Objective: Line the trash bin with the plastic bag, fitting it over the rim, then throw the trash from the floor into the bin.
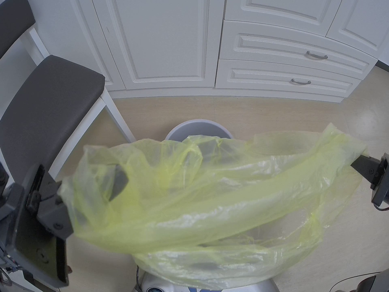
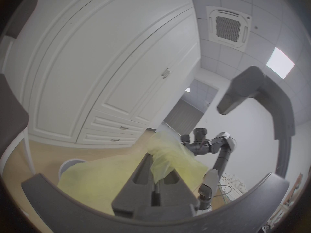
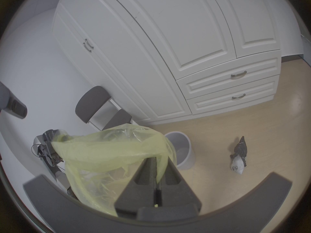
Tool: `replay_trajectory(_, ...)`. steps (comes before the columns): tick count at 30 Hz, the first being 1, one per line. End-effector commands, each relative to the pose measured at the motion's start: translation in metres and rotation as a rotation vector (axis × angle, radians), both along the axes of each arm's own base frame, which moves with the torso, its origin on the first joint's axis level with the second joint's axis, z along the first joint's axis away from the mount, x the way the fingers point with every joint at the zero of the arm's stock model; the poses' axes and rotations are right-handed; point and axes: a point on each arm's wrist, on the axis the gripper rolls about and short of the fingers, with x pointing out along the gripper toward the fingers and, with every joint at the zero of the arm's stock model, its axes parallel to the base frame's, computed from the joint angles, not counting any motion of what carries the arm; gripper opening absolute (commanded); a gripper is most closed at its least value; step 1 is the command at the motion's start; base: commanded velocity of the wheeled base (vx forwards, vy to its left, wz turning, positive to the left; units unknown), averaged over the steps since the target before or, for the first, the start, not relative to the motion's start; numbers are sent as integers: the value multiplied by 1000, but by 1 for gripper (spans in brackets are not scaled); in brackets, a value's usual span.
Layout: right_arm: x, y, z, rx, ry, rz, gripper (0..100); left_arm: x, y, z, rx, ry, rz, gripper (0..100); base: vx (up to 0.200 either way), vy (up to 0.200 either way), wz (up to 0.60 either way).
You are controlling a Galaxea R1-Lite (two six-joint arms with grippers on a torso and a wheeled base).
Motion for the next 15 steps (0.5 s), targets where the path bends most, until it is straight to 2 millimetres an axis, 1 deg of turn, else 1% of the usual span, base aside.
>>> replay_trajectory(1, 0, -3, 9, 29, -25, -20, 0, 17, -19, -4, 33, 79, 68, 0, 0, 0, 0)
replay_trajectory(4, 0, -4, 13, 50, -25, -23, 0, 25, -27, -8, 57, 117, 138, 0, 0, 0, 0)
replay_trajectory(6, 1, -3, 16, 58, -28, -50, 0, 34, -36, -11, 91, 159, 220, 0, 0, 0, 0)
replay_trajectory(7, 1, -3, 16, 58, -28, -50, 0, 34, -36, -11, 91, 159, 220, 0, 0, 0, 0)
replay_trajectory(8, 3, -3, 19, 63, -32, -93, 0, 41, -41, -11, 125, 196, 303, 0, 0, 0, 0)
replay_trajectory(12, 4, -3, 23, 64, -41, -168, 0, 50, -42, -9, 213, 265, 447, 0, 0, 0, 0)
replay_trajectory(15, 4, -3, 23, 57, -43, -188, 0, 53, -41, -7, 248, 292, 515, 0, 0, 0, 0)
